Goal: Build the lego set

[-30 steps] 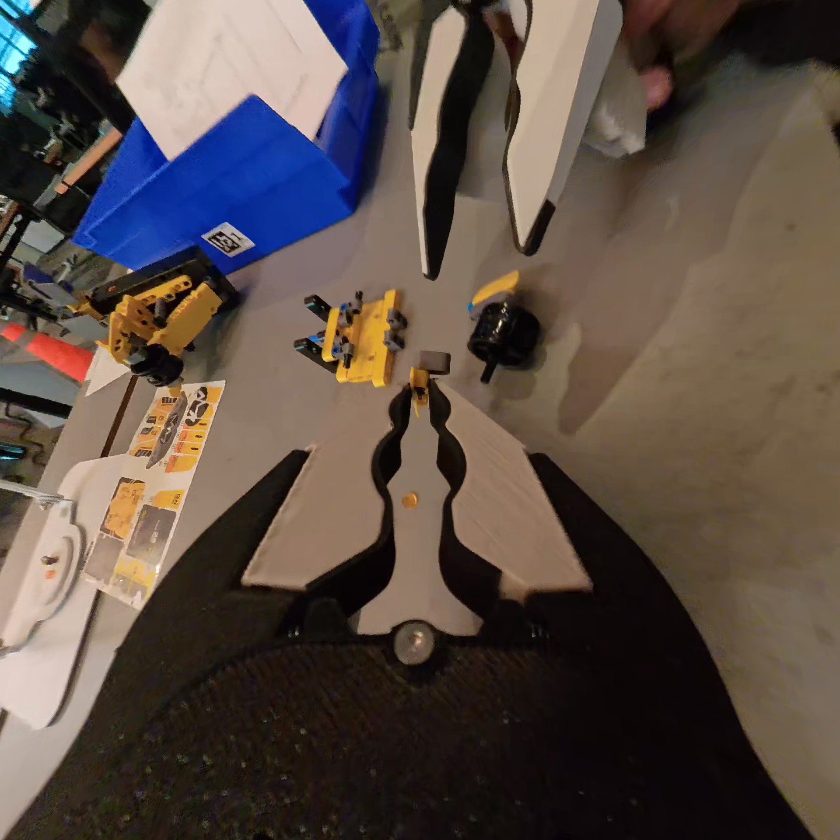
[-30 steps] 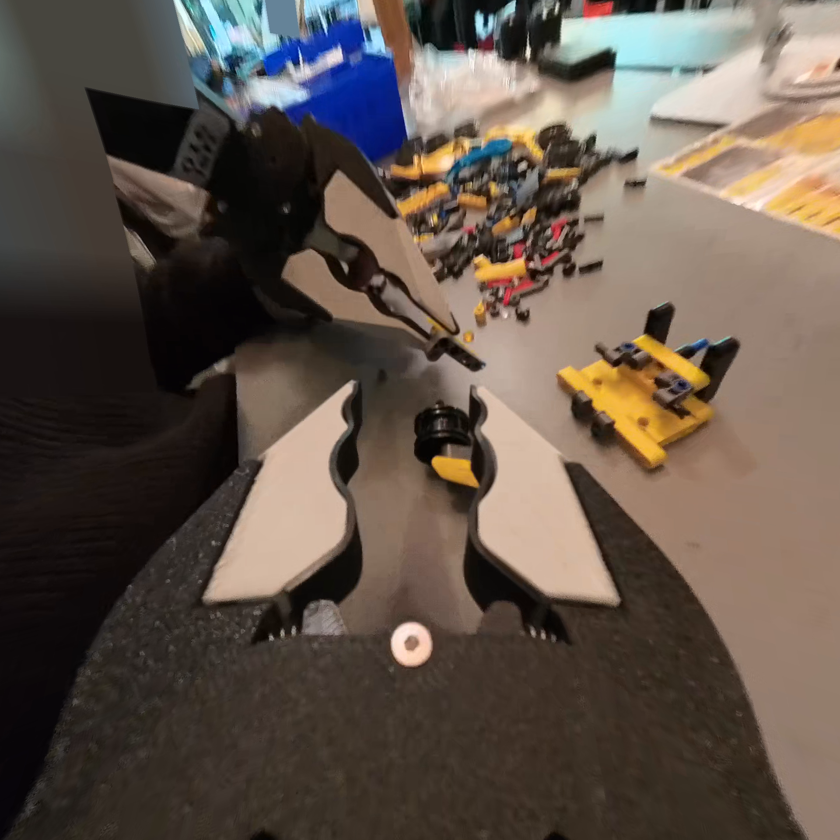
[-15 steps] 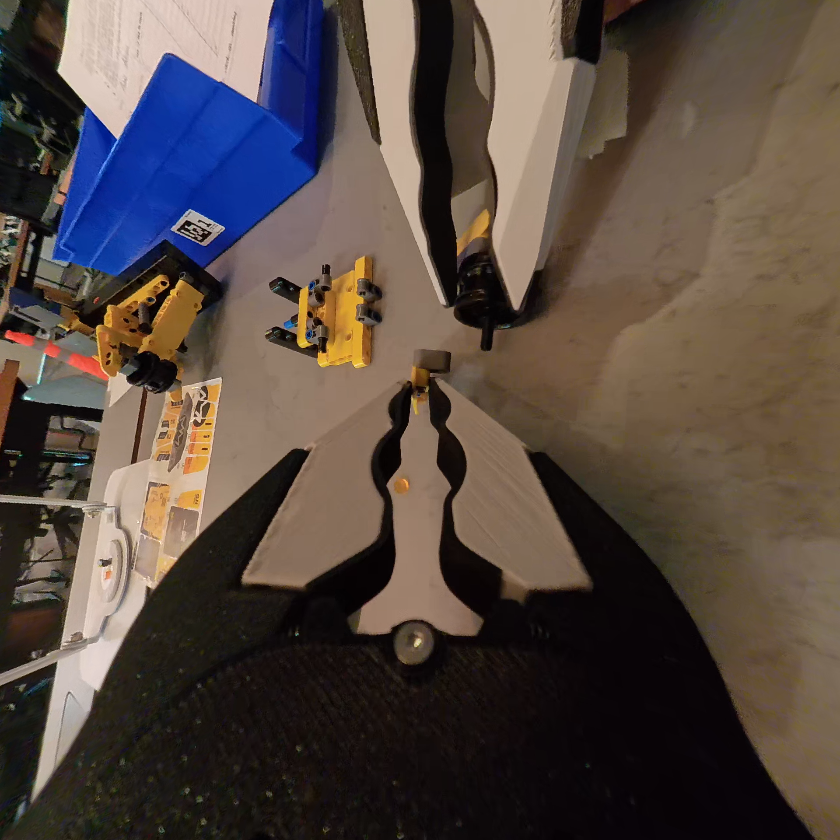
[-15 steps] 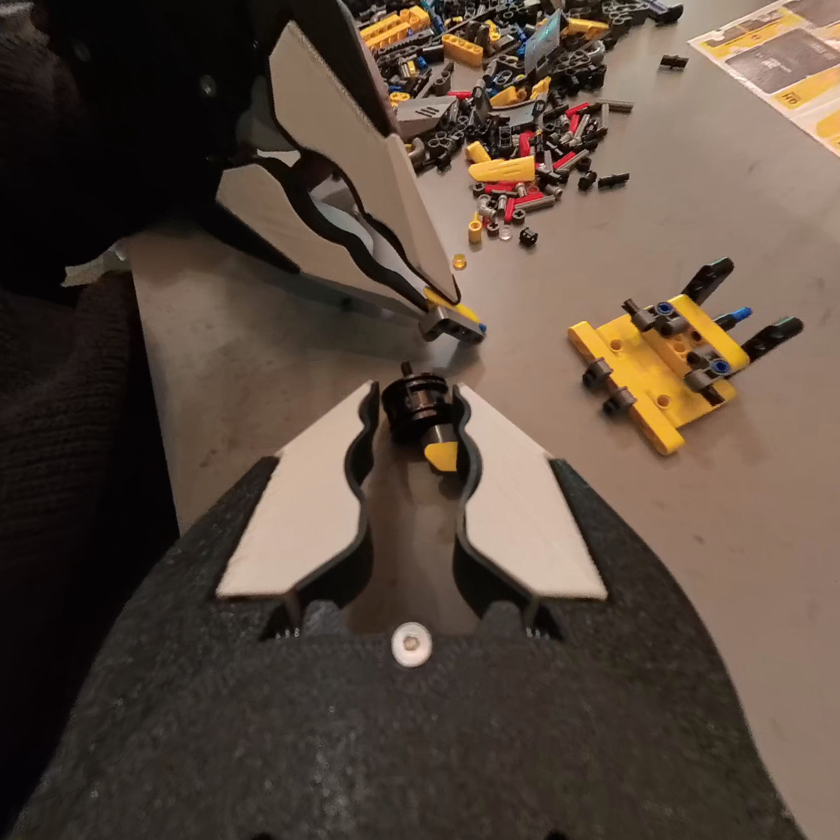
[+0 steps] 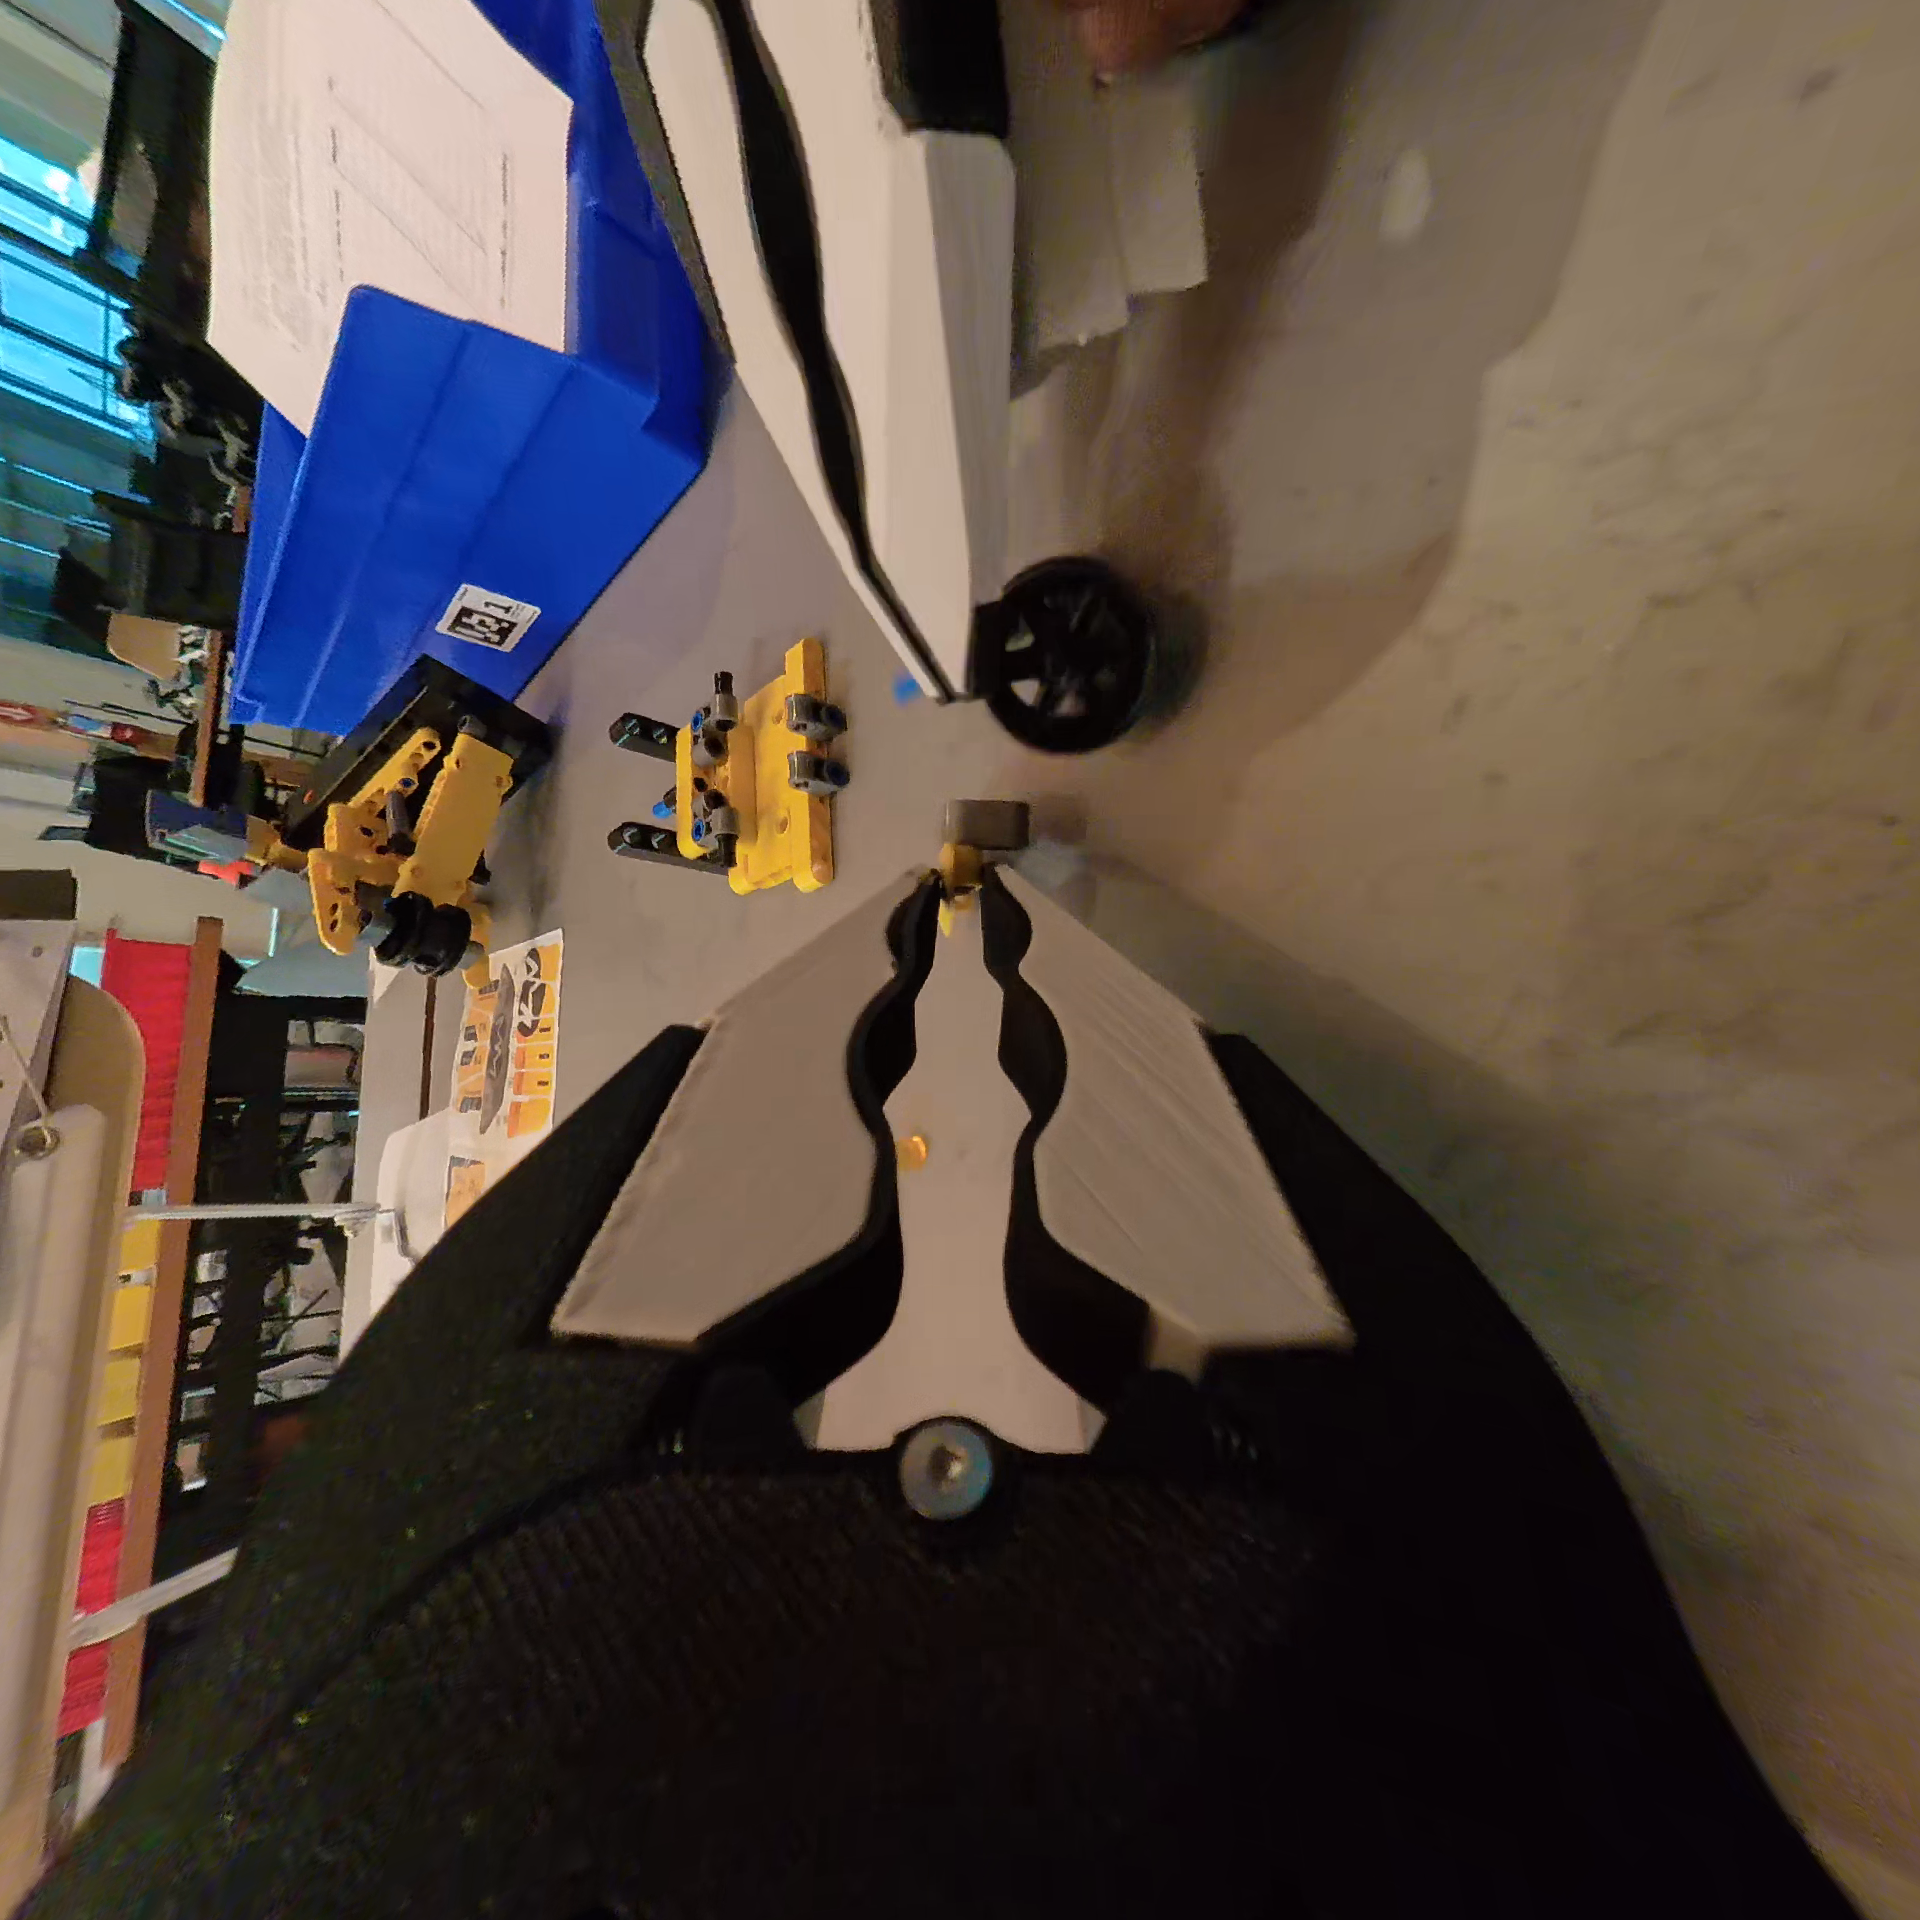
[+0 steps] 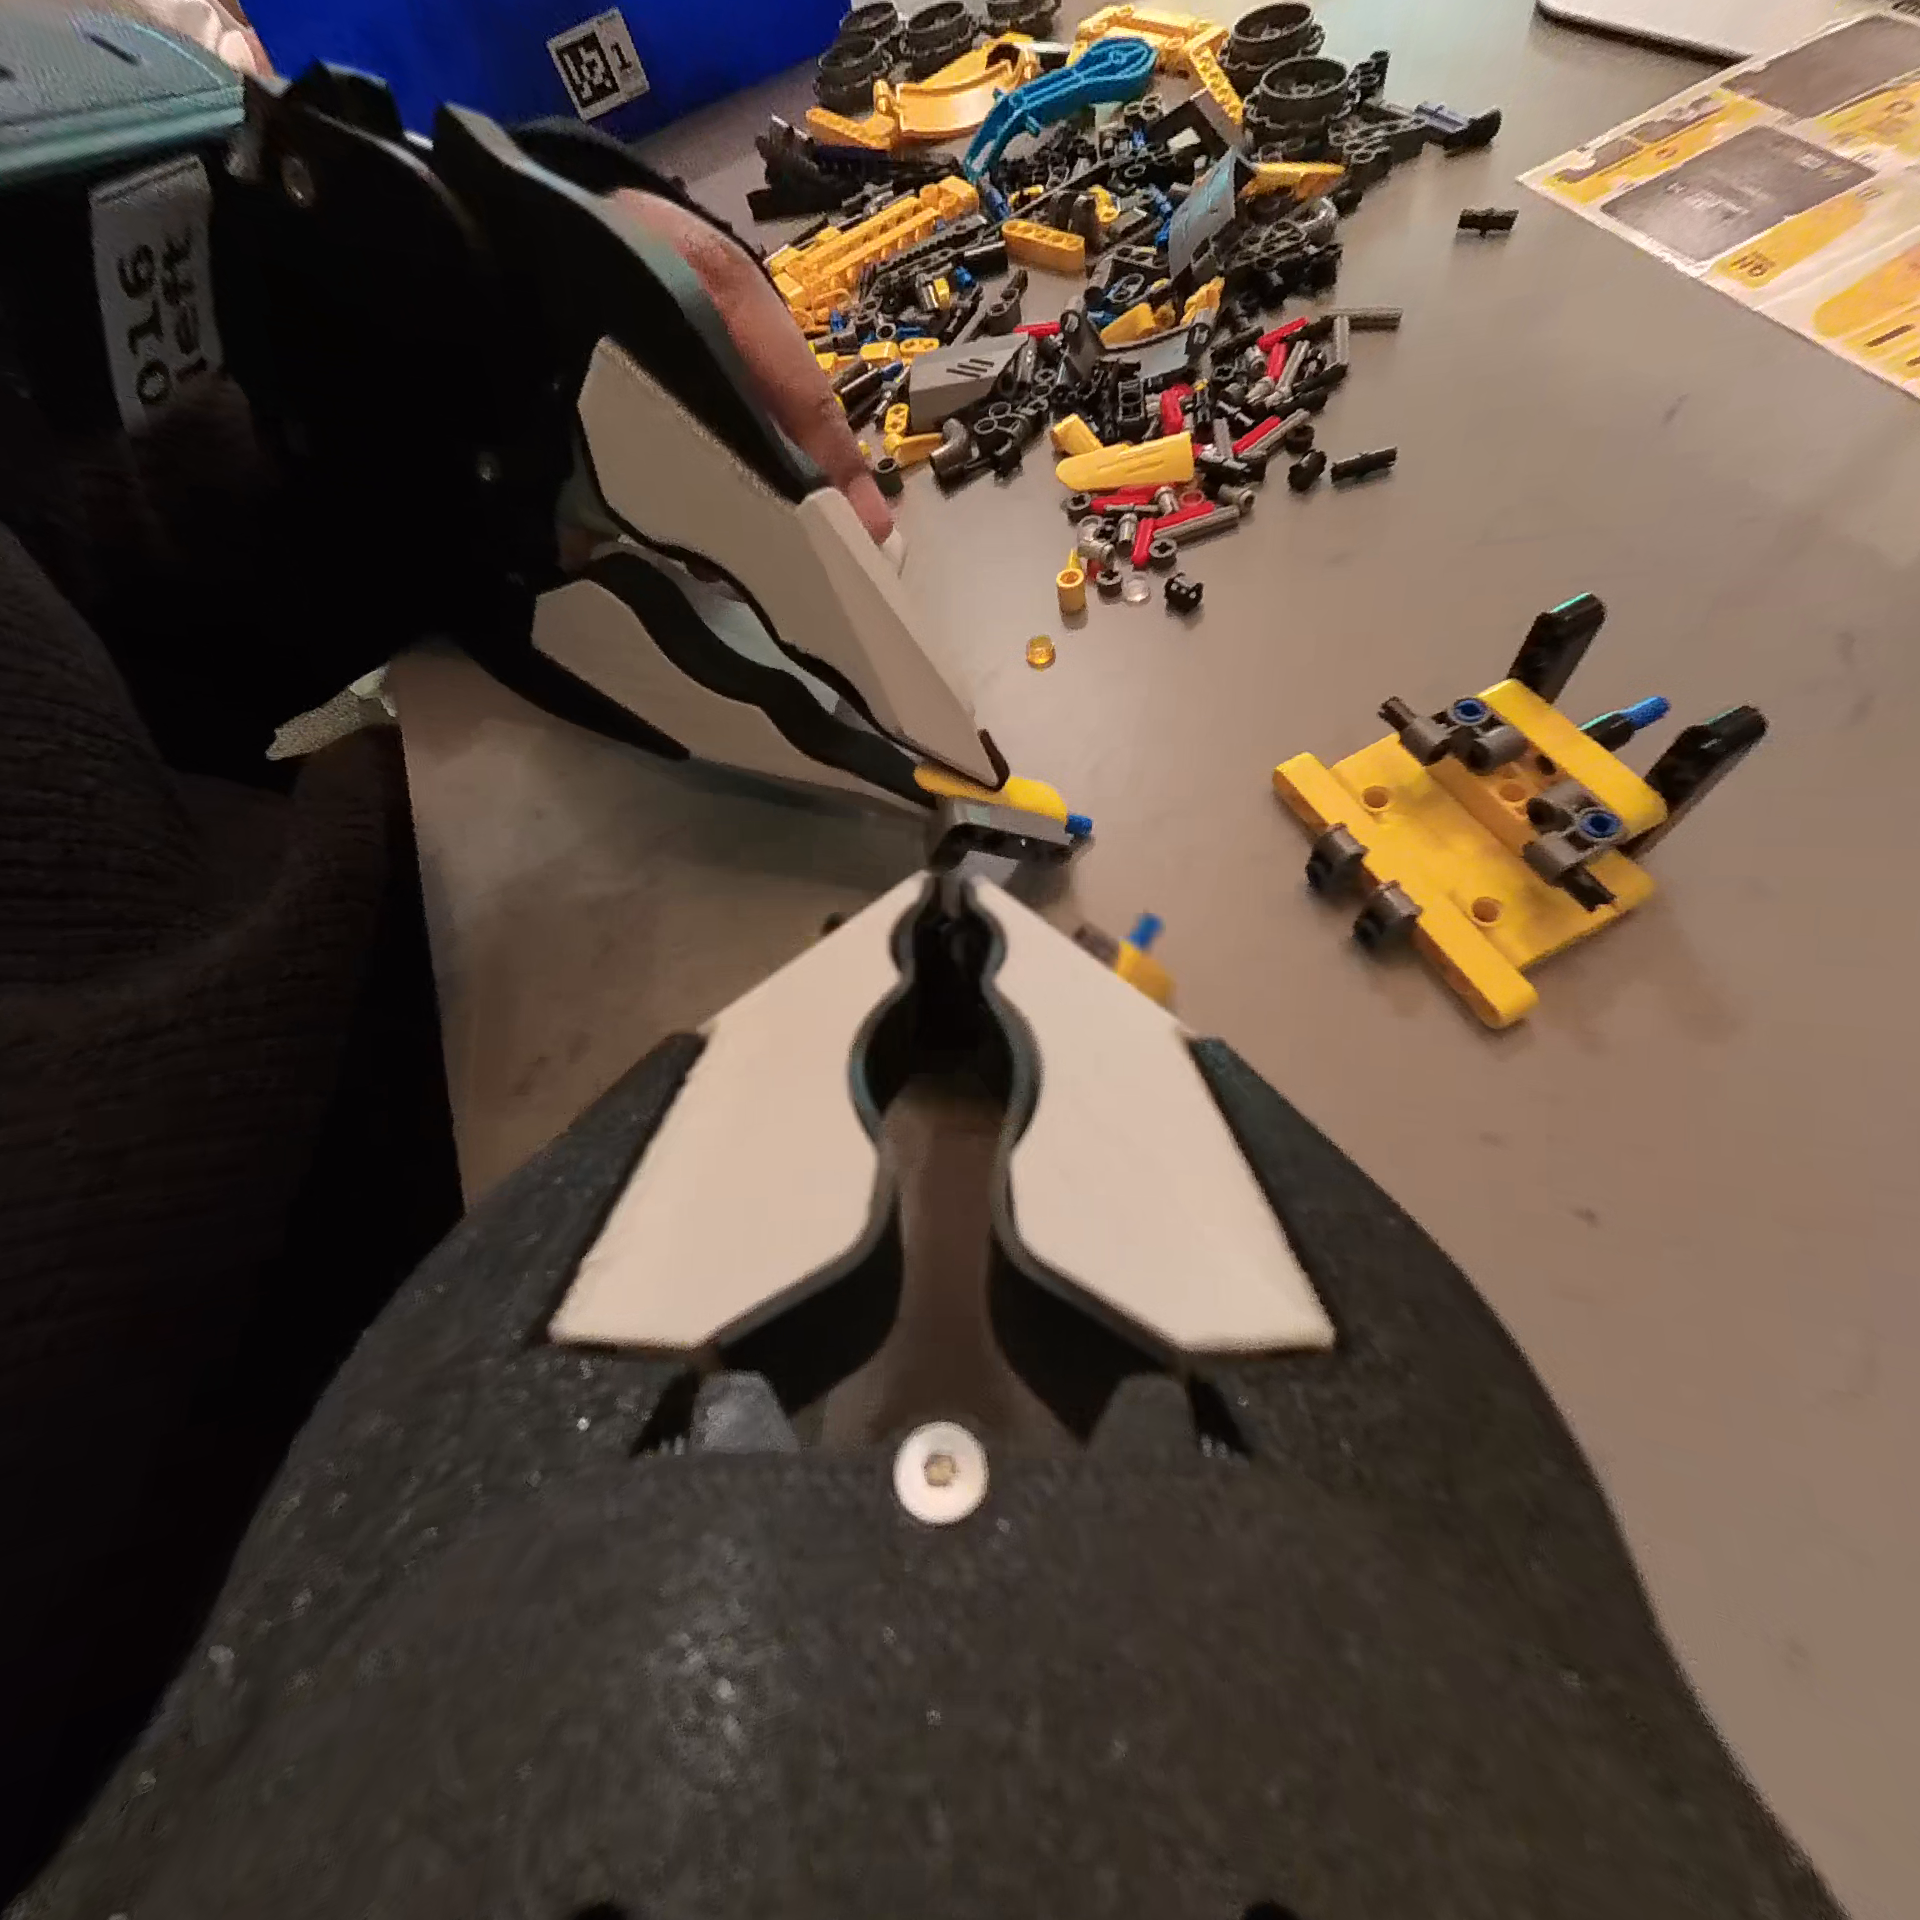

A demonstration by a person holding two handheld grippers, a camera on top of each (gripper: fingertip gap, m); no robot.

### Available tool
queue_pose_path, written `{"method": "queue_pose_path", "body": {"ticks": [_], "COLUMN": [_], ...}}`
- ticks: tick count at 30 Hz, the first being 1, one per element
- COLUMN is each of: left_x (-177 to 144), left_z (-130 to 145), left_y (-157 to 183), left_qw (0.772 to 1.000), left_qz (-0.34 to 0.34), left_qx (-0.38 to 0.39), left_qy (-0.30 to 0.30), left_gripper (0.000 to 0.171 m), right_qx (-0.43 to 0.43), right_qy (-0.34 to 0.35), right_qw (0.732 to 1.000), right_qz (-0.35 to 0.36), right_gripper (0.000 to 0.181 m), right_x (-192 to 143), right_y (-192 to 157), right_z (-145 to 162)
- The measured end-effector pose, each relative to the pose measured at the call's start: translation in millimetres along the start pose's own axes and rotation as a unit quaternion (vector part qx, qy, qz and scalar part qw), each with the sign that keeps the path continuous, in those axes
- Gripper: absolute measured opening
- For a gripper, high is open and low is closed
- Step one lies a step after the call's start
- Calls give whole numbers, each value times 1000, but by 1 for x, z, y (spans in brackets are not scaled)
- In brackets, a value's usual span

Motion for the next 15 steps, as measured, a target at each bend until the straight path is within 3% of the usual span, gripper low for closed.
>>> {"method": "queue_pose_path", "body": {"ticks": [5,10,15], "left_x": [-1,-4,-9], "left_z": [5,3,-3], "left_y": [-3,-4,-7], "left_qw": [1000,1000,999], "left_qz": [-9,-14,-35], "left_qx": [4,3,4], "left_qy": [-14,-10,-3], "left_gripper": [5,4,4], "right_qx": [-4,0,-9], "right_qy": [-12,17,-5], "right_qw": [1000,1000,1000], "right_qz": [5,-18,-7], "right_gripper": [19,35,40], "right_x": [3,-9,-26], "right_y": [0,0,9], "right_z": [2,0,14]}}
Point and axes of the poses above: each gripper's, where its closed fingertips meet, x out along the fingers, z out of its underside, y = z × x across the jaws, the point moved 4 cm from there along -x, back along the fingers, and after that the axes turned 1 degree about -y, right-handed, at the moved point
